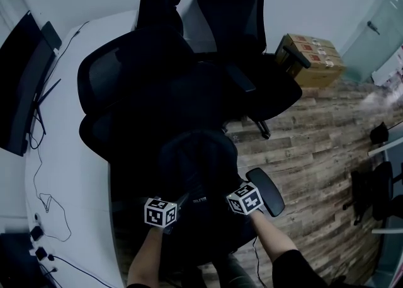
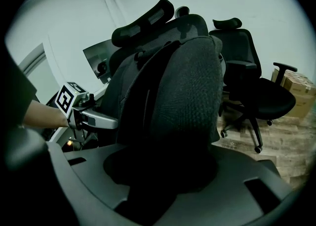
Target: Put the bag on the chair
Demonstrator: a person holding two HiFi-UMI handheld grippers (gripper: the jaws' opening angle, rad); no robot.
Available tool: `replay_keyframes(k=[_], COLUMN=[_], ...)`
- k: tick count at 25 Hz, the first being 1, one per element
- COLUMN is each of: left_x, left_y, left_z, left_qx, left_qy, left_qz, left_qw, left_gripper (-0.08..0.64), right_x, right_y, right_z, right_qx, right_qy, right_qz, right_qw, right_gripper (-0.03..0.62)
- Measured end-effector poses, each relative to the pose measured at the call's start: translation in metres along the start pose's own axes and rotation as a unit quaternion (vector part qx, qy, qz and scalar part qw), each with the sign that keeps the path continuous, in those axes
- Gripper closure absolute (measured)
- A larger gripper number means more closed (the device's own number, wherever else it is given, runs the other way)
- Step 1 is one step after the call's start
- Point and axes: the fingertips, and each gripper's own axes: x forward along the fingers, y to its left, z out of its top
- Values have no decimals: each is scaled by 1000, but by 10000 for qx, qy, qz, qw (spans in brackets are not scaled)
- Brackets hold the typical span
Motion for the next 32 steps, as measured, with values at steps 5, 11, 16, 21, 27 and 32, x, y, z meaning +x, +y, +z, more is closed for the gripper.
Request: replay_keyframes(k=[5,11,16,21,27,32], left_x=[7,12,11,6,-1,-12], left_y=[11,22,24,23,21,18], left_z=[1,2,2,1,-3,-6], left_qx=[-84,-92,-98,-49,28,12], left_qy=[54,36,6,12,71,56], left_qz=[55,184,235,212,198,194], left_qw=[9999,9998,9997,9998,9998,9998], left_gripper=[279,226,198,183,161,158], right_x=[10,16,14,8,-3,-15], right_y=[-12,-24,-28,-26,-30,-30], right_z=[3,3,2,0,-4,-7], right_qx=[4,61,140,192,317,473], right_qy=[36,67,100,120,260,211], right_qz=[-171,-391,-466,-196,-275,-550], right_qw=[9998,9992,9988,9996,9988,9971], right_gripper=[404,367,350,347,345,345])
